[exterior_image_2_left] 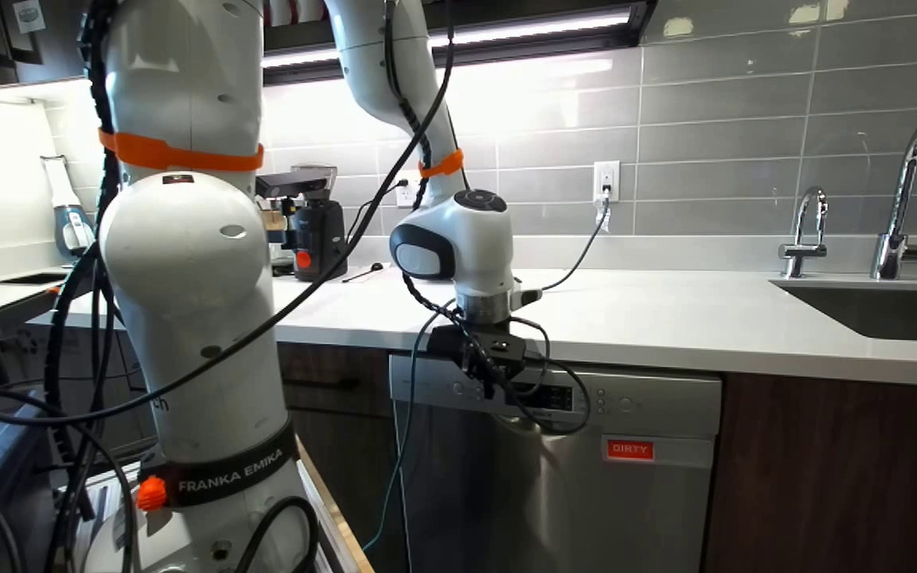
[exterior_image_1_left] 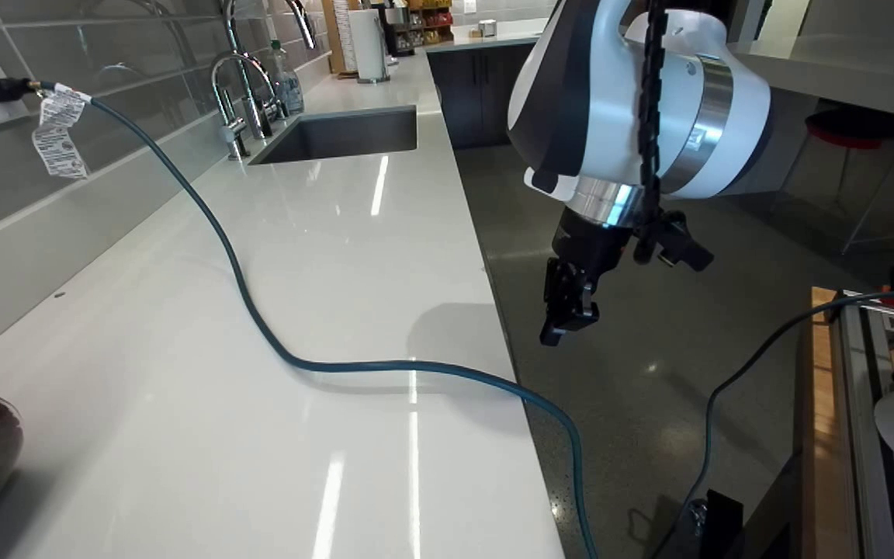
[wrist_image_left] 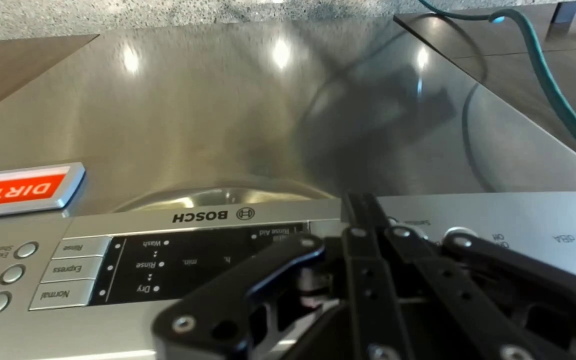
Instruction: Press a button on the dishwasher.
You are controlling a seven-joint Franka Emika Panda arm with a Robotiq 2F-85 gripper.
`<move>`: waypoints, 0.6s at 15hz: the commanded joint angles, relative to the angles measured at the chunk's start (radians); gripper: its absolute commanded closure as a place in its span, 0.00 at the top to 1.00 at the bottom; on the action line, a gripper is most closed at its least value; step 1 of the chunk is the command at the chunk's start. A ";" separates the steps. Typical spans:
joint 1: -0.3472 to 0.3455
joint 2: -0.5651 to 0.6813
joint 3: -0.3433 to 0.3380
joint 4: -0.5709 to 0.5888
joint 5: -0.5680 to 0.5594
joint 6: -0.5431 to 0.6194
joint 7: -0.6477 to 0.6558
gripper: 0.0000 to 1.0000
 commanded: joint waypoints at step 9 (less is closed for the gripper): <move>-0.011 0.064 0.007 0.067 0.117 -0.022 -0.133 0.00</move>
